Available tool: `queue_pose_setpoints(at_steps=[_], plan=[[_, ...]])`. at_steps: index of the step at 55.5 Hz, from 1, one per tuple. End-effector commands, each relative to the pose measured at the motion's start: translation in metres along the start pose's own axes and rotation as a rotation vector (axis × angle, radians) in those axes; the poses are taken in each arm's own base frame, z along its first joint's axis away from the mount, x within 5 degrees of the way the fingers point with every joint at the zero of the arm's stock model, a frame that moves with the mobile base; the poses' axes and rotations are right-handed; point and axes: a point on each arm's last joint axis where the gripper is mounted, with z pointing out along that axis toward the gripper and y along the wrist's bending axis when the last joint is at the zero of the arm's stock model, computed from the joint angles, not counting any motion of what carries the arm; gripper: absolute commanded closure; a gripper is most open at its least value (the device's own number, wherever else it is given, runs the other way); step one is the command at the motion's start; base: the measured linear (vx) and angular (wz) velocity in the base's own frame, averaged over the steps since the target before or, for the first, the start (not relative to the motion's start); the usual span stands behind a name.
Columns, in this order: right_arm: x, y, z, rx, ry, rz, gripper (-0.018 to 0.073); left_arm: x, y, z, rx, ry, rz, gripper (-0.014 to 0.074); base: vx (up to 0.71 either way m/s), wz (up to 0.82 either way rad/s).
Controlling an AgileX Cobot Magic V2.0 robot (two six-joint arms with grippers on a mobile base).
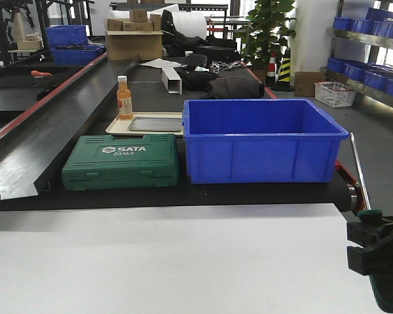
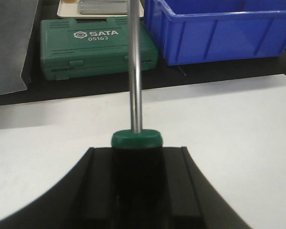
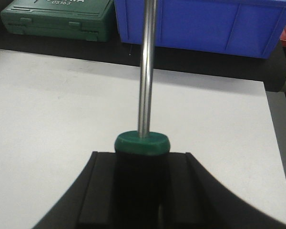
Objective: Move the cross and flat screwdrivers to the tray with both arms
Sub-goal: 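Hold both screwdrivers raised while the base starts moving, then drive the base away from the table, turning toward the shelves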
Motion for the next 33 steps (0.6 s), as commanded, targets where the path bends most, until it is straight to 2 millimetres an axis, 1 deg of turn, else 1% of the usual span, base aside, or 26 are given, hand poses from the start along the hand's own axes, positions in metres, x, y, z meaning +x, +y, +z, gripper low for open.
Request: queue_pose_setpoints(at_steps=[1, 17, 33], plan=[[-0.0182, 0.0003, -0.0112, -0.006, -0.135, -0.009, 0.0567, -0.0177, -0.0019, -0.0093, 0.001, -0.127, -0.018, 0.0596, -0.01, 0.0], [-0.0182, 0.0003, -0.0112, -0.006, -0.135, -0.009, 0.0567, -0.0177, -0.0019, -0.0093, 0.001, -0.127, -0.018, 0.0596, -0.04, -0.01], [-0.0182, 0.0003, -0.0112, -0.006, -0.135, -0.009, 0.0567, -0.0177, -0.0019, -0.0093, 0.001, -0.127, -0.018, 0.0596, -0.12, -0.09]])
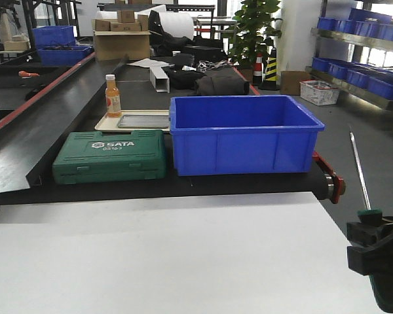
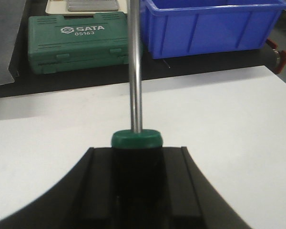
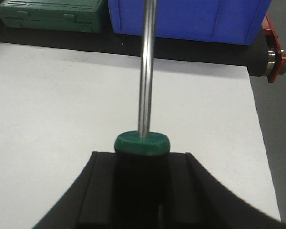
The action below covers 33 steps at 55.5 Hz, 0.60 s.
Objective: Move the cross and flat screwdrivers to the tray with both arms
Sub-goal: 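Drive the base away from the table, turning toward the shelves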
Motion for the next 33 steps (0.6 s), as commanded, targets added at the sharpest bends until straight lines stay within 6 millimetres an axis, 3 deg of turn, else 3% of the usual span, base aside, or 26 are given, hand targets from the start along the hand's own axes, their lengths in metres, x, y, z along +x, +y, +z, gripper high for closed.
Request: queue_pose_setpoints(at_steps=[1, 33], plan=[[-0.0182, 0.0003, -0.0112, -0.006, -0.135, -0.009, 0.0567, -0.0177, -0.0019, -0.0093, 0.001, -0.127, -0.018, 0.0596, -0.16, -0.14], [-0.0182, 0.0003, -0.0112, -0.006, -0.135, -0.009, 0.0567, -0.0177, -0.0019, -0.0093, 0.001, -0.127, -0.018, 0.0596, -0.22, -0.21]])
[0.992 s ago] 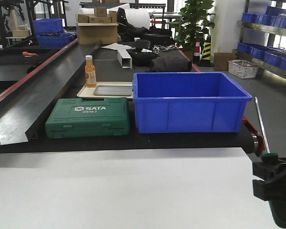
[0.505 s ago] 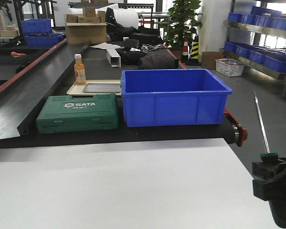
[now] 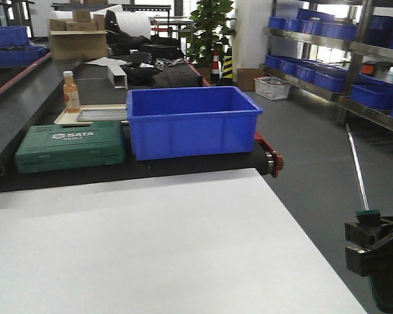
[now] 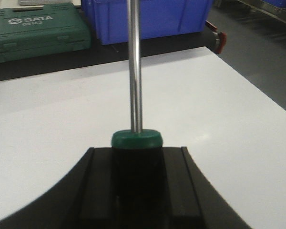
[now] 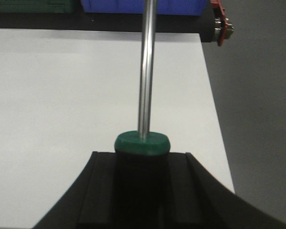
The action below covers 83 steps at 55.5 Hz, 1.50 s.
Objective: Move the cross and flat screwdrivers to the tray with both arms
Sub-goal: 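Drive the base away from the table, turning toward the shelves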
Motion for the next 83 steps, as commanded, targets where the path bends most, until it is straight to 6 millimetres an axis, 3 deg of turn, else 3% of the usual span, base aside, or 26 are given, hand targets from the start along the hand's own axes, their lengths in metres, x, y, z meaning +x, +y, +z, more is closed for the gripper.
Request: queue_pose_setpoints(at_steps=[1, 83], plan=[[-0.0182, 0.0003, -0.0112, -0.005, -0.135, -0.01, 0.0567, -0.0177, -0.0019, -0.0093, 0.001, -0.127, -0.017, 0.0596, -0.25, -0.39], [-0.0167, 0.0001, -0.011, -0.003, -0.118, -0.01, 0.0567, -0.0177, -0.0019, -0.0093, 0.001, -0.127, -0.017, 0.0596, -0.15, -0.61]])
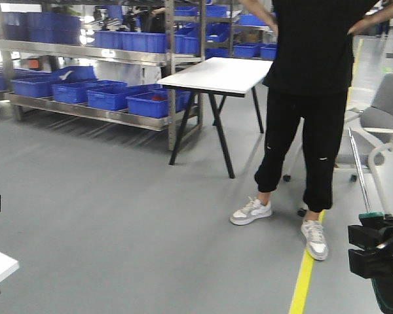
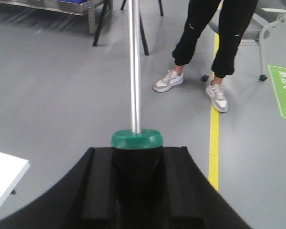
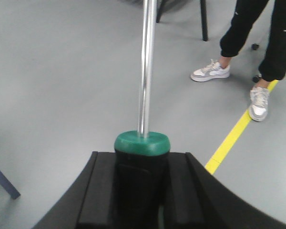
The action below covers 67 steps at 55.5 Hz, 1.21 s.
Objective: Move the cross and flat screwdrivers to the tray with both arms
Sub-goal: 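Drive the base away from the table, turning toward the shelves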
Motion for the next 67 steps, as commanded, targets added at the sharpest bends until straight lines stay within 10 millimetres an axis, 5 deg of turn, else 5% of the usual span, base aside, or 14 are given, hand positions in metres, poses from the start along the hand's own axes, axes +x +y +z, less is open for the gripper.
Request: queue_pose_setpoints(at_steps=[1, 67], plan=[[-0.018, 0.0003, -0.0102, -0.006, -0.134, -0.009, 0.0567, -0.0177, -0.0019, -0.0093, 0.001, -0.127, -0.017, 0.0596, 0.01, -0.3], [-0.016, 0.0001, -0.01, -0.003, -0.112, -0.009, 0.0567, -0.0177, -0.0019, -0.0093, 0.001, -0.127, -0.017, 0.0596, 0.16, -0.2]])
